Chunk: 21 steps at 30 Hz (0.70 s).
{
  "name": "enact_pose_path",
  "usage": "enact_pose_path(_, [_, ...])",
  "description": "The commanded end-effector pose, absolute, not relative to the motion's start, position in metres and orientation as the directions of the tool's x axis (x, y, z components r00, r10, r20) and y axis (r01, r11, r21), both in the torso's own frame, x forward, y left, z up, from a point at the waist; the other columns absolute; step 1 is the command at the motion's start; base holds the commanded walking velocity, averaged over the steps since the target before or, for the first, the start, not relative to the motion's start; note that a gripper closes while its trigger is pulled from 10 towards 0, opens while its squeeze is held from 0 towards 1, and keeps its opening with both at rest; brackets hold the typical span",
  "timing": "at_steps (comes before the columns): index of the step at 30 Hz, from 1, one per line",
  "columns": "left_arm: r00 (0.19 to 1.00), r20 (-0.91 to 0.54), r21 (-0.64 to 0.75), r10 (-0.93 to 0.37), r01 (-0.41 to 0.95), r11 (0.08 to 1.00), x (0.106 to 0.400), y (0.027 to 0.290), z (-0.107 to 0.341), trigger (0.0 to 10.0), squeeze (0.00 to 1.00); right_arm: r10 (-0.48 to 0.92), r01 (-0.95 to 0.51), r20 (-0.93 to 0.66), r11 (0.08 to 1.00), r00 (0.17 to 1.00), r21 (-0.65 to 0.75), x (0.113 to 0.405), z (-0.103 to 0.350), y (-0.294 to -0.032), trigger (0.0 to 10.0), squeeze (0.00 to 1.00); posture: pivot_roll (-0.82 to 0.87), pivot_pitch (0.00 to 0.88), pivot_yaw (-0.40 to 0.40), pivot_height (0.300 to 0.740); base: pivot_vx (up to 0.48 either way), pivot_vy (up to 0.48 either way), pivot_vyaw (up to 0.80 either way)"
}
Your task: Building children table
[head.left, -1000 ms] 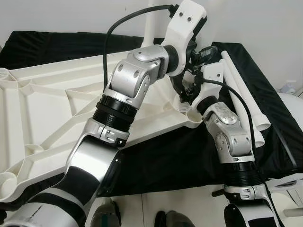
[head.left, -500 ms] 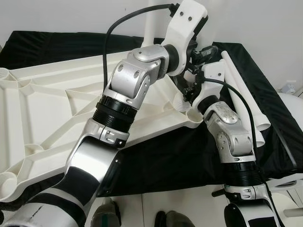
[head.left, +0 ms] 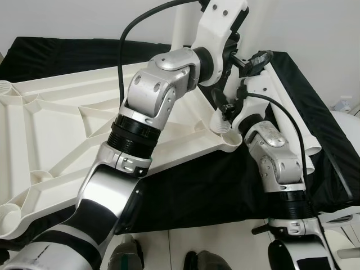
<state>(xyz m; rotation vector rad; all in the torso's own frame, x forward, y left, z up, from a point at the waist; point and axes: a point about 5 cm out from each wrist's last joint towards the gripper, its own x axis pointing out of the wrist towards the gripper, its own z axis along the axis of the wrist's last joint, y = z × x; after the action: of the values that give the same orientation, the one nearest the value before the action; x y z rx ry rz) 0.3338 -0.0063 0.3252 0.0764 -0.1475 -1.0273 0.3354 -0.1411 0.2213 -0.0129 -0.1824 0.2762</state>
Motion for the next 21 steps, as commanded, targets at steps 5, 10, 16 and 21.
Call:
enact_pose_path(5, [0.617,0.080,0.098,-0.783,0.777,0.622,0.346,0.013,0.319,10.0,0.00,0.222,-0.214,0.194,0.975,0.956,-0.059,0.340,0.227,-0.162,10.0,0.00,-0.01,0.057,-0.069,0.740,0.000,0.000,0.00])
enact_pose_path(10, [0.653,0.085,0.087,-0.752,0.747,0.659,0.350,0.023,0.317,10.0,0.00,0.220,-0.210,0.190,0.975,0.957,-0.071,0.341,0.227,-0.167,10.0,0.00,0.00,0.067,-0.068,0.740,0.000,0.000,0.00])
enact_pose_path(16, [0.658,0.069,0.068,-0.750,0.747,0.661,0.347,0.027,0.308,10.0,0.00,0.206,-0.186,0.209,0.976,0.956,-0.110,0.340,0.227,-0.172,10.0,0.00,-0.01,0.074,-0.066,0.740,0.000,0.000,0.00])
enact_pose_path(21, [0.670,0.034,0.152,-0.742,0.730,0.666,0.344,0.021,0.285,10.0,0.00,0.223,-0.195,0.222,0.971,0.949,-0.141,0.339,0.226,-0.176,10.0,0.00,-0.01,0.079,-0.063,0.740,0.000,0.000,0.00])
